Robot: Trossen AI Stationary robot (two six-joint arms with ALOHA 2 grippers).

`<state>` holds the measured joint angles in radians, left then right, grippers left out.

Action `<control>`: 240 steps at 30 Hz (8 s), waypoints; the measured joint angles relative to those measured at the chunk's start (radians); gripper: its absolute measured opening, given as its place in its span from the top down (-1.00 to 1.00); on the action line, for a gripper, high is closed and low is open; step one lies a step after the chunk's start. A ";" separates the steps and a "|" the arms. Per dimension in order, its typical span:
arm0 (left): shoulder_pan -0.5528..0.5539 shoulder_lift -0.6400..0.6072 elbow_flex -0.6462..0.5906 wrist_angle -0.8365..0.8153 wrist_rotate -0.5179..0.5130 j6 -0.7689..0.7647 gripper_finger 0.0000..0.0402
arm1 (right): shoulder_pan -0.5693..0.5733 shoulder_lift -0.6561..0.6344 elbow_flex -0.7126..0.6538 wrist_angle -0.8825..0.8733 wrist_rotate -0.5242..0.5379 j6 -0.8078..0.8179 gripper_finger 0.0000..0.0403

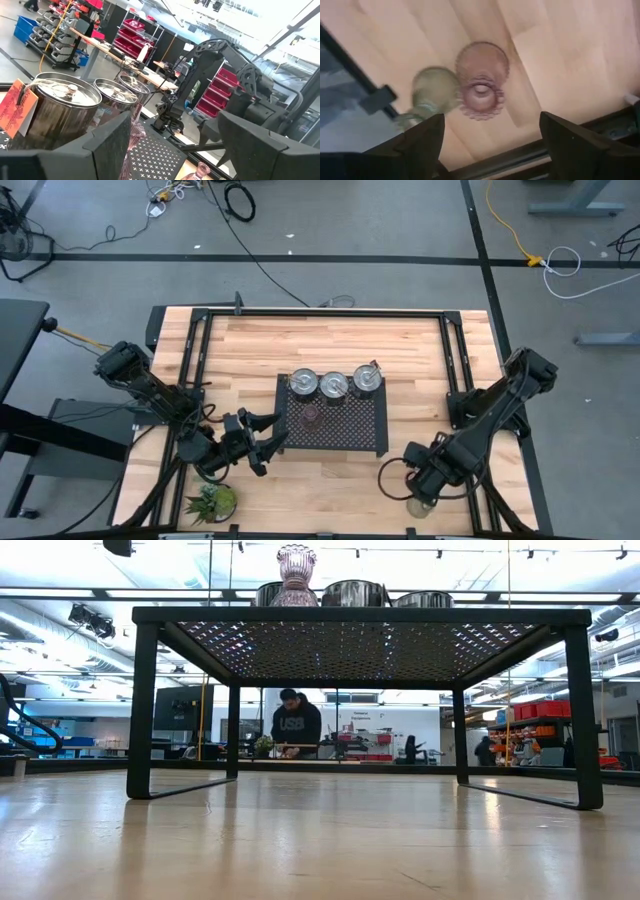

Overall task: Pick & Place candle stick holders
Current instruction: Put the pink glass candle holder on the shelf aligned with the other glass candle holder, then put the green glass candle holder on the shelf aligned with the other glass candle holders

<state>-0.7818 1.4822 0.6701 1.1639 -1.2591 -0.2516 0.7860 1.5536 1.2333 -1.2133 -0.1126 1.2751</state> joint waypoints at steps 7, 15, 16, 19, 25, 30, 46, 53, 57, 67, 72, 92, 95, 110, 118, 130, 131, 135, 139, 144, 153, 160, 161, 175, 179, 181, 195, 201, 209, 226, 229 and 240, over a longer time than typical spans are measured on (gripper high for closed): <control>0.000 0.000 0.000 0.000 0.000 0.000 -0.48 | 0.000 0.000 -0.080 -0.004 -0.018 0.029 -0.60; 0.000 0.000 0.000 0.000 0.000 0.000 -0.48 | 0.000 0.000 -0.136 0.074 -0.011 0.062 -0.49; 0.000 0.000 0.000 0.000 0.000 0.000 -0.48 | 0.000 0.000 -0.144 0.085 -0.017 0.074 -0.43; 0.000 0.000 0.000 0.000 0.000 0.000 -0.48 | 0.000 0.000 -0.174 0.095 -0.050 0.079 -0.14; 0.000 0.000 0.000 0.000 0.000 0.000 -0.48 | 0.000 -0.002 -0.196 0.134 -0.092 0.011 0.86; 0.000 0.000 0.000 0.000 0.000 0.000 -0.48 | -0.027 -0.035 -0.194 0.157 -0.149 -0.008 0.90; 0.018 0.000 0.000 -0.003 0.000 0.002 -0.48 | -0.138 -0.295 0.164 -0.168 0.041 -0.014 0.96; 0.042 0.000 0.000 -0.004 0.023 0.002 -0.48 | -0.210 -0.277 0.365 -0.163 0.120 -0.105 0.96; 0.053 0.000 0.000 -0.004 0.030 0.001 -0.48 | -0.272 -0.241 0.431 -0.118 0.124 -0.192 0.96; 0.072 0.000 0.000 -0.004 0.091 0.000 -0.48 | -0.456 -0.037 0.550 -0.038 -0.016 -0.508 0.96; 0.072 0.000 0.000 -0.004 0.094 0.000 -0.48 | -0.519 0.052 0.608 -0.039 -0.040 -0.609 0.96; 0.072 0.000 0.000 -0.008 0.113 -0.024 -0.48 | -0.625 0.191 0.609 0.002 -0.078 -0.735 0.96; 0.072 0.000 0.000 -0.009 0.113 -0.024 -0.48 | -0.629 0.192 0.609 0.010 -0.080 -0.737 0.96; 0.072 0.000 0.000 -0.009 0.113 -0.023 -0.48 | -0.629 0.191 0.609 0.043 -0.088 -0.757 0.84; 0.072 0.000 0.000 -0.009 0.113 -0.025 -0.48 | -0.633 0.191 0.609 0.057 -0.087 -0.783 0.79; 0.072 0.000 0.000 -0.008 0.113 -0.025 -0.48 | -0.642 0.191 0.609 0.053 -0.045 -0.787 0.70; 0.072 0.000 0.000 -0.008 0.113 -0.025 -0.48 | -0.643 0.191 0.609 0.056 -0.045 -0.787 0.68; 0.072 0.000 0.000 -0.008 0.113 -0.026 -0.48 | -0.651 0.189 0.609 0.061 -0.036 -0.787 0.62; 0.072 0.000 0.000 -0.008 0.113 -0.026 -0.48 | -0.659 0.189 0.609 0.087 -0.035 -0.787 0.56; 0.072 0.000 0.000 -0.008 0.113 -0.026 -0.48 | -0.673 0.189 0.609 0.088 -0.036 -0.787 0.52; 0.072 0.000 0.000 -0.008 0.113 -0.026 -0.48 | -0.689 0.187 0.609 0.058 -0.097 -0.807 0.53; 0.072 0.000 0.000 -0.008 0.112 -0.026 -0.48 | -0.689 0.164 0.608 -0.003 -0.114 -0.825 0.53; 0.072 0.000 0.000 -0.008 0.112 -0.026 -0.48 | -0.689 0.152 0.608 0.005 -0.113 -0.824 0.53; 0.072 0.001 0.000 -0.008 0.110 -0.024 -0.48 | -0.525 -0.008 0.608 -0.362 0.012 -0.599 0.53; 0.073 0.001 0.000 -0.008 0.110 -0.015 -0.48 | -0.423 -0.046 0.575 -0.328 0.023 -0.458 0.53; 0.072 0.001 0.000 -0.009 0.113 -0.014 -0.48 | -0.362 -0.055 0.551 -0.335 0.045 -0.378 0.53; 0.073 0.001 0.000 -0.009 0.138 -0.020 -0.48 | -0.022 -0.078 0.103 0.006 0.039 0.124 0.53; 0.073 0.001 0.000 -0.009 0.146 -0.025 -0.48 | 0.064 -0.078 -0.085 0.235 -0.028 0.272 0.53; 0.073 0.001 0.000 -0.008 0.159 -0.052 -0.48 | 0.116 -0.078 -0.207 0.491 -0.036 0.380 0.53; 0.074 0.001 0.000 -0.008 0.156 -0.051 -0.48 | 0.134 -0.083 -0.230 0.493 -0.035 0.410 0.53; 0.074 0.001 0.000 -0.008 0.154 -0.052 -0.48 | 0.134 -0.083 -0.230 0.487 -0.044 0.410 0.53; 0.074 0.001 0.000 -0.008 0.157 -0.052 -0.48 | 0.164 -0.083 -0.230 0.489 -0.069 0.438 0.53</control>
<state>-0.7078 1.4830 0.6704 1.1557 -1.1023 -0.3035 0.9497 1.4704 1.0031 -0.7247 -0.1812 1.7131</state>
